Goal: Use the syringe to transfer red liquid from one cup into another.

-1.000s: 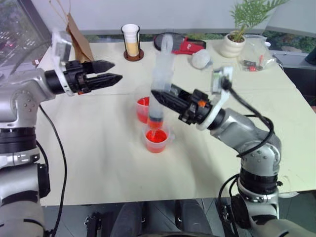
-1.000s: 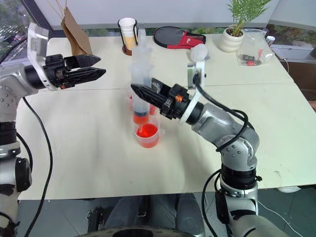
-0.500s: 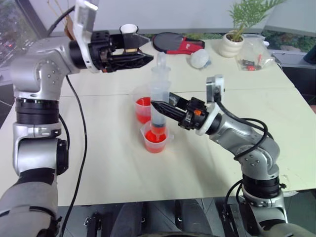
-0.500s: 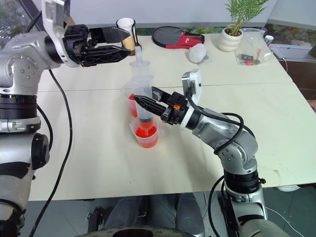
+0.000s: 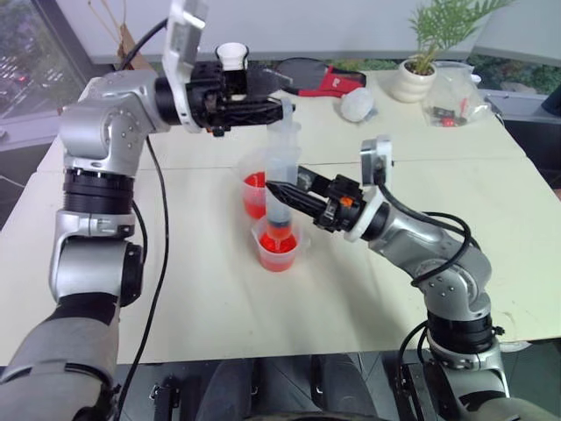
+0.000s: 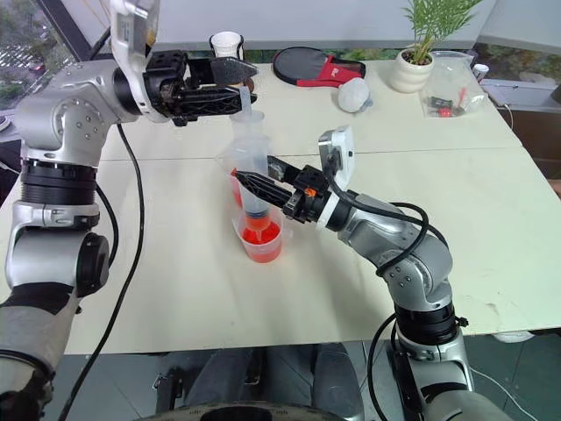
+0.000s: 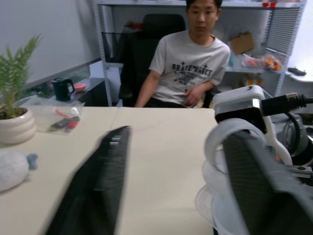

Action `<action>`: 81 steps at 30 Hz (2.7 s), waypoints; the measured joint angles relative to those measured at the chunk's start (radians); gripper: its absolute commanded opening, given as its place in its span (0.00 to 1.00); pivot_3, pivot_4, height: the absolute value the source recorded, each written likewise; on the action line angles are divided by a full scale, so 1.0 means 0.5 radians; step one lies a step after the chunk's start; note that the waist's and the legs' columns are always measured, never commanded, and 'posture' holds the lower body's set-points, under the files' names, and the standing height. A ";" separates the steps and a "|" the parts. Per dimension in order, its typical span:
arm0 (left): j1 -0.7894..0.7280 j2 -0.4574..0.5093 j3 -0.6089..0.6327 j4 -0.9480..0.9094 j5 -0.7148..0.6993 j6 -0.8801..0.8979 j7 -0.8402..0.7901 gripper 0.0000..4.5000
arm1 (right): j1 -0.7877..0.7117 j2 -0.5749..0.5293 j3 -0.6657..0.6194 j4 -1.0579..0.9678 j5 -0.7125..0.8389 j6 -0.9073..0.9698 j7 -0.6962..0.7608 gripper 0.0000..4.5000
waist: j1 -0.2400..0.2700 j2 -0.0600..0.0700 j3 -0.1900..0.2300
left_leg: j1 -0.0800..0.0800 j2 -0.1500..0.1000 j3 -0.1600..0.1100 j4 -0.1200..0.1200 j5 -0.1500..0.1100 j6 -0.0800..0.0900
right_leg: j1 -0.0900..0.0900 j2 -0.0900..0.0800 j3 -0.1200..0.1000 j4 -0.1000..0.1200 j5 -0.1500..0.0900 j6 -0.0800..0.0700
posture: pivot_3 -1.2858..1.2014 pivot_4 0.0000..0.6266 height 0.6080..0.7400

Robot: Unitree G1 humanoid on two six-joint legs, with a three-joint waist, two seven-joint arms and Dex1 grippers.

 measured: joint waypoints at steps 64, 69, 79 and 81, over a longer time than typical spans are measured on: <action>1.549 0.643 0.406 -1.026 -0.121 0.393 0.512 0.52 | -1.006 -1.019 -0.576 1.632 0.590 1.352 -0.816 0.30 | 0.030 0.002 -0.001 | -0.001 0.006 0.003 -0.008 -0.005 0.008 | 0.007 -0.005 0.004 -0.032 -0.005 -0.010 | 0.52 0.24 1.00; 1.775 0.592 0.307 -1.114 -0.010 0.224 0.579 0.52 | -1.147 -1.016 -0.281 2.066 0.290 1.694 -0.625 0.30 | -0.008 0.005 0.000 | -0.002 0.006 0.007 -0.009 -0.007 0.012 | 0.004 -0.003 0.002 -0.030 -0.004 -0.009 | 0.52 0.24 1.00; 1.920 0.494 0.303 -1.314 -0.053 0.195 0.746 0.53 | -1.321 -0.802 -0.018 2.363 -0.128 1.725 -0.323 0.95 | 0.007 0.005 0.000 | -0.003 0.004 0.009 -0.006 -0.008 0.013 | 0.004 -0.004 0.002 -0.030 -0.004 -0.009 | 0.52 0.24 1.00; 1.920 0.454 0.311 -1.321 -0.054 0.190 0.803 0.53 | -1.318 -0.804 0.027 2.372 -0.202 1.683 -0.247 0.99 | 0.008 0.005 0.000 | -0.003 0.004 0.009 -0.005 -0.008 0.013 | 0.005 -0.004 0.002 -0.030 -0.004 -0.009 | 0.52 0.24 1.00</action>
